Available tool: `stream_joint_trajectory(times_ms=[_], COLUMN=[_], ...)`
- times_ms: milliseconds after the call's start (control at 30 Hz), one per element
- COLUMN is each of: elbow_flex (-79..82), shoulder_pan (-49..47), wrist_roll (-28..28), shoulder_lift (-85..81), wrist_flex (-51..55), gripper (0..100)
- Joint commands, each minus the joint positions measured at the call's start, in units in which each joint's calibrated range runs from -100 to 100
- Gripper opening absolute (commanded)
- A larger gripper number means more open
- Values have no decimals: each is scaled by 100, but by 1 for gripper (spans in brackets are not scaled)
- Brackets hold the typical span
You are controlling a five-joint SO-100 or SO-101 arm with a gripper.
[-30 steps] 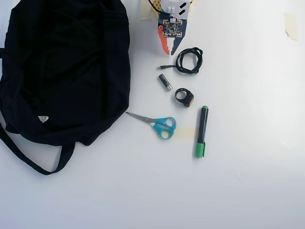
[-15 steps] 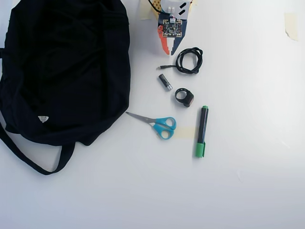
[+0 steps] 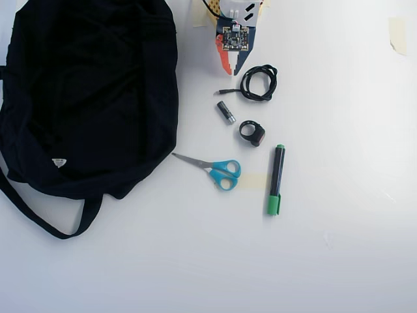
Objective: Put the cable into the black bag
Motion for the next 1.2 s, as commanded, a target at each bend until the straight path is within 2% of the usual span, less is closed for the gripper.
stream_joint_trajectory(times_ms=[0,300,600,833,1000,1167], elbow_flex=[79,-532,-2392,-3982,-5186,-6354], shoulder_pan=[-35,-42,-529,-596,-521,-581], wrist_roll=[26,-16,-53,-645,-551,178], shoulder_lift=[-83,66,1743,3245,4498,5759], wrist_flex=[198,-1533,-3230,-4583,-5065,-5168], gripper=[3,3,3,2,3,3])
